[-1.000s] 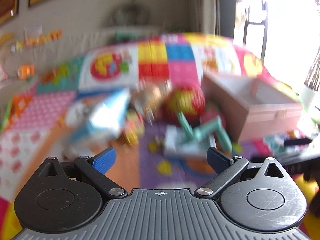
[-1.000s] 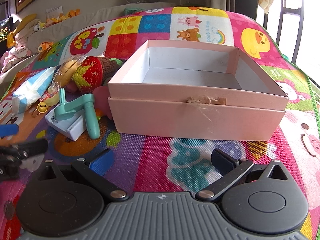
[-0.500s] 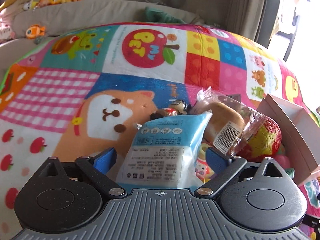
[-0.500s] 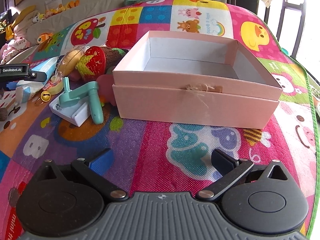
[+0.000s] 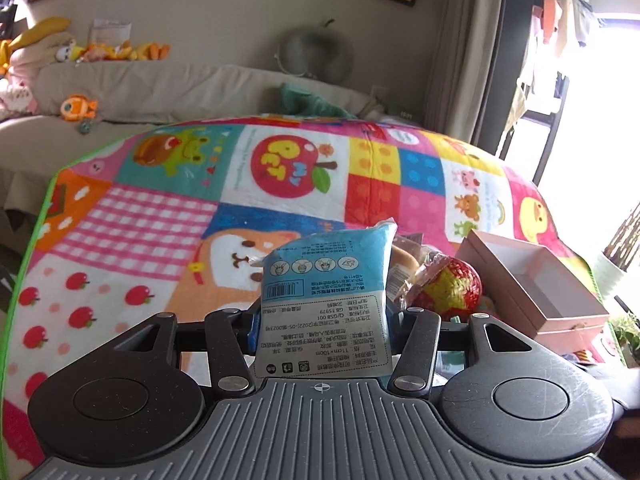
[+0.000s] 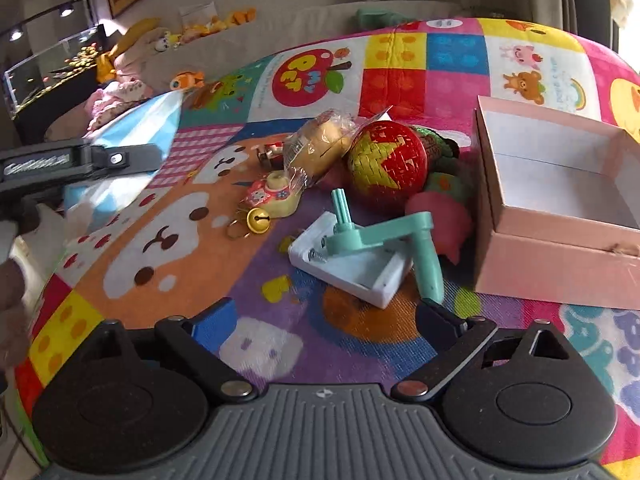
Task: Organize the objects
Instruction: 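Carry the tissue pack into the pink box with the left gripper while the right grasps the charger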
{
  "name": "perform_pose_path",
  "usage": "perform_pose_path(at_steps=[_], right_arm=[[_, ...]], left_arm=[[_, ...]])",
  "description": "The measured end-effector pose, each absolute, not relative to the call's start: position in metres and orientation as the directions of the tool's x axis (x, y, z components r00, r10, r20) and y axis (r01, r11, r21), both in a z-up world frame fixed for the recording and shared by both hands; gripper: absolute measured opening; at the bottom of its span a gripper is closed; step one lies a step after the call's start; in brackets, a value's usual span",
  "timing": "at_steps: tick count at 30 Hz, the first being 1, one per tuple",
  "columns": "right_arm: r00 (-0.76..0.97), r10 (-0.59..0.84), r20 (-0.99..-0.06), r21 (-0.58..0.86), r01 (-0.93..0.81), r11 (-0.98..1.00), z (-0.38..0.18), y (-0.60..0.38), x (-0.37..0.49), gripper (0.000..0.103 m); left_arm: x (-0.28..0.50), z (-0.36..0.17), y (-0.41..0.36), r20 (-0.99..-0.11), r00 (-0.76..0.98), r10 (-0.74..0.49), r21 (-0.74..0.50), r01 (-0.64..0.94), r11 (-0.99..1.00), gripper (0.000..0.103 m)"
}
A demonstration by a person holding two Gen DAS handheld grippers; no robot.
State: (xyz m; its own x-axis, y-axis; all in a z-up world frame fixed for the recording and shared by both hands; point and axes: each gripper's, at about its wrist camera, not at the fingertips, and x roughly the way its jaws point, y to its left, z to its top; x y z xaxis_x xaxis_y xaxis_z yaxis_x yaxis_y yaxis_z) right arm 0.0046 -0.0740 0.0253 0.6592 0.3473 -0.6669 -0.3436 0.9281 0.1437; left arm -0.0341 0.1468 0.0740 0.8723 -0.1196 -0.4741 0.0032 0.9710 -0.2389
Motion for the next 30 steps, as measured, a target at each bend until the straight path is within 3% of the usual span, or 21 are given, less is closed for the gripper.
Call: perform_pose_path(at_steps=[6,7,9,12,15,17,19,22,27,30], right_arm=[[0.7,0.196,-0.687,0.014,-0.258,0.966,0.009,-0.036,0.042,0.096],[0.701,0.196,-0.686,-0.003,-0.273,0.962,0.009,-0.035,0.041,0.092],[0.676,0.246,-0.694,0.01,-0.333,0.943,0.015,-0.039,0.038,0.084],[0.615,0.339,-0.712,0.038,-0.448,0.893,0.026,-0.052,0.021,0.083],[0.459,0.556,-0.693,0.254,-0.565,0.785,0.06,-0.08,0.002,0.082],[0.438,0.598,-0.671,0.341,-0.534,0.774,0.082,-0.099,-0.002,0.081],[0.451,0.58,-0.679,0.37,-0.472,0.8,0.088,-0.114,0.0,0.081],[0.518,0.504,-0.691,0.259,-0.474,0.842,0.086,-0.129,-0.018,0.08],[0.55,0.449,-0.705,0.2,-0.453,0.869,0.081,-0.174,-0.062,0.08],[0.637,0.395,-0.662,0.15,-0.403,0.903,0.091,-0.205,-0.082,0.08]], left_arm=[[-0.04,0.063,0.16,-0.482,0.867,-0.126,-0.288,-0.021,0.957,0.056],[-0.043,0.06,0.161,-0.485,0.865,-0.131,-0.295,-0.02,0.955,0.056],[-0.047,0.058,0.161,-0.49,0.86,-0.14,-0.295,-0.012,0.955,0.056],[-0.053,0.055,0.157,-0.5,0.852,-0.152,-0.288,0.002,0.958,0.056],[-0.059,0.052,0.153,-0.507,0.842,-0.182,-0.299,0.026,0.954,0.056],[-0.06,0.051,0.149,-0.515,0.838,-0.181,-0.29,0.028,0.956,0.056],[-0.06,0.052,0.146,-0.521,0.835,-0.18,-0.294,0.023,0.956,0.056],[-0.066,0.059,0.135,-0.513,0.833,-0.207,-0.282,0.064,0.957,0.056],[-0.076,0.062,0.086,-0.59,0.738,-0.328,-0.197,0.262,0.945,0.056],[-0.071,0.075,0.052,-0.571,0.716,-0.402,-0.216,0.342,0.915,0.056]])
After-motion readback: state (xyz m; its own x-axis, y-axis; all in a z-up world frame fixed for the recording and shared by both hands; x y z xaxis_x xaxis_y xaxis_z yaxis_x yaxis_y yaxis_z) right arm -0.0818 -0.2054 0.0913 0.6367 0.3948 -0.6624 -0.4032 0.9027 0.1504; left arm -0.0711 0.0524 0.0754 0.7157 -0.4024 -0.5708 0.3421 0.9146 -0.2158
